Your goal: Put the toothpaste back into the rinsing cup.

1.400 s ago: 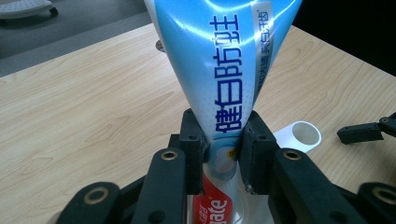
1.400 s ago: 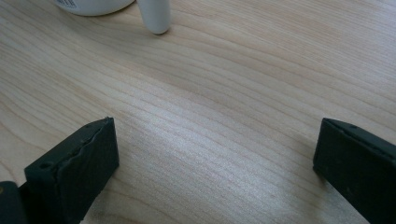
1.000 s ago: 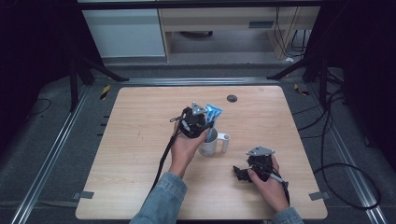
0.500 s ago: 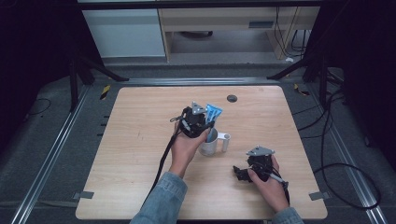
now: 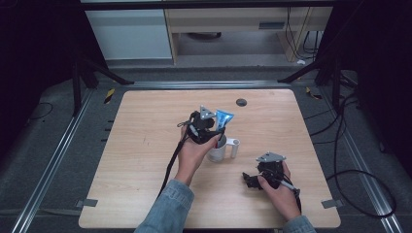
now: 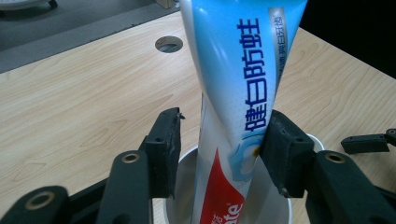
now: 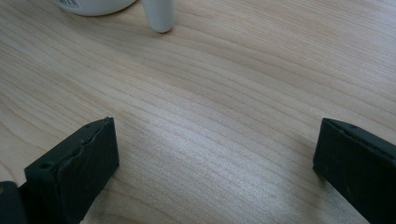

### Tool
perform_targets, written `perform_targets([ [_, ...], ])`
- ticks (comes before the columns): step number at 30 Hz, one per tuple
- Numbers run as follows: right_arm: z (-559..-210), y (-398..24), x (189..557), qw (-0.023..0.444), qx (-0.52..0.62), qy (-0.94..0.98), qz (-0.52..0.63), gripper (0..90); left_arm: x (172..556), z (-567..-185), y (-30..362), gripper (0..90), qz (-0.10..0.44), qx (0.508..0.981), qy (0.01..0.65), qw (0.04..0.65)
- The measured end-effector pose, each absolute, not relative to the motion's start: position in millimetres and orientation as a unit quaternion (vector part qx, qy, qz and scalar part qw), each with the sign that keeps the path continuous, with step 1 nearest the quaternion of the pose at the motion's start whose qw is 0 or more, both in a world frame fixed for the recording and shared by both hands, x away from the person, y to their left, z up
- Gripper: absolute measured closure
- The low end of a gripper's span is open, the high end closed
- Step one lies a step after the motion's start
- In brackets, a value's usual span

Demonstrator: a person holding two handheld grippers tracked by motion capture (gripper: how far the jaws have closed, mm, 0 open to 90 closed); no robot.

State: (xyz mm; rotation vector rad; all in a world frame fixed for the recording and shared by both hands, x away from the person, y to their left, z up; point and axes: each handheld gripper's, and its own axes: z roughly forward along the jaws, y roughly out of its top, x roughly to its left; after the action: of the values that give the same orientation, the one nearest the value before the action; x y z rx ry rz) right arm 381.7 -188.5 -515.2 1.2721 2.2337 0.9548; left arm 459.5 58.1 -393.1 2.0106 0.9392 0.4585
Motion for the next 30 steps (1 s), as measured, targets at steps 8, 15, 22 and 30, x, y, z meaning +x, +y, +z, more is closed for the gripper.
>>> perform_targets([
  [8, -515, -189, 382, 0.198, 0.454, 0.799, 0.341, 0.4, 459, -392, 61, 38.2, 0.177, 0.807, 0.364, 0.429],
  [15, -515, -189, 382, 0.198, 0.455, 0.799, 0.341, 0.4, 458, -391, 62, 27.1, 0.178, 0.806, 0.368, 0.429],
  [22, -515, -189, 382, 0.199, 0.455, 0.798, 0.341, 0.4, 451, -386, 61, 19.6, 0.180, 0.810, 0.357, 0.429],
  [30, -515, -189, 382, 0.199, 0.455, 0.798, 0.341, 0.4, 446, -382, 65, 16.0, 0.179, 0.814, 0.350, 0.428],
])
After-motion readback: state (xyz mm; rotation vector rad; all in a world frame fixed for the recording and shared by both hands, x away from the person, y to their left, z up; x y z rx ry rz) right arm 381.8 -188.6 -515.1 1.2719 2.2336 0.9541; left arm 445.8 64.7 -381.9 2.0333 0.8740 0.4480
